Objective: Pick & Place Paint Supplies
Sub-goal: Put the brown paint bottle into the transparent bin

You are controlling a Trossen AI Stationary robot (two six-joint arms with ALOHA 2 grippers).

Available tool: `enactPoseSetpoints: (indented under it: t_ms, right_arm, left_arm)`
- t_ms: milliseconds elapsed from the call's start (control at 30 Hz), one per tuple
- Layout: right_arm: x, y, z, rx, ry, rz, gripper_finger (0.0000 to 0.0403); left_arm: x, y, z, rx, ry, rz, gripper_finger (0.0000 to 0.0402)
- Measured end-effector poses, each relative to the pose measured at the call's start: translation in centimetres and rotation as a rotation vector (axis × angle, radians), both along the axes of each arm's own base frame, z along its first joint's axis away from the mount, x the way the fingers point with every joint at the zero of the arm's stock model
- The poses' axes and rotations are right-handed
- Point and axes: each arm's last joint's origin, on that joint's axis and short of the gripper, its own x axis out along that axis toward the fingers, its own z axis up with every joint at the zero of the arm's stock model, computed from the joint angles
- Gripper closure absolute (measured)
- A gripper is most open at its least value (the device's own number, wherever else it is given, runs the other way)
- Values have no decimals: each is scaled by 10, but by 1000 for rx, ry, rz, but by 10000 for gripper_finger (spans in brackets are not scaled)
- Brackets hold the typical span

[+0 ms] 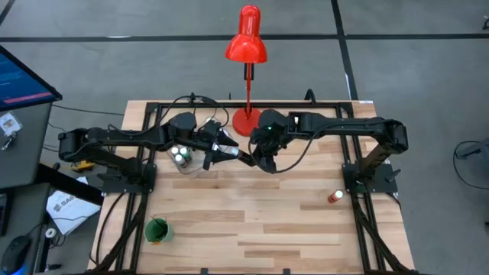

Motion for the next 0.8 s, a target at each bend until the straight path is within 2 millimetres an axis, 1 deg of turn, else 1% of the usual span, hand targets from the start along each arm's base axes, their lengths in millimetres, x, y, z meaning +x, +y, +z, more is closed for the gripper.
enactPoseSetpoints:
  t_ms: [133,233,633,800]
  right_arm:
    - [0,0,0,1,-2,1,310]
    - [0,0,0,6,-2,-3,310]
    - [0,1,1,21,-4,12,310]
    - [0,1,1,24,-3,10,310]
  left_arm:
    - [0,0,0,0,1,0,142]
    - [0,0,-1,-1,9,-1,151]
    - [0,-4,-2,-5,21,-45,247]
    - [0,-4,-2,-2,18,-45,265]
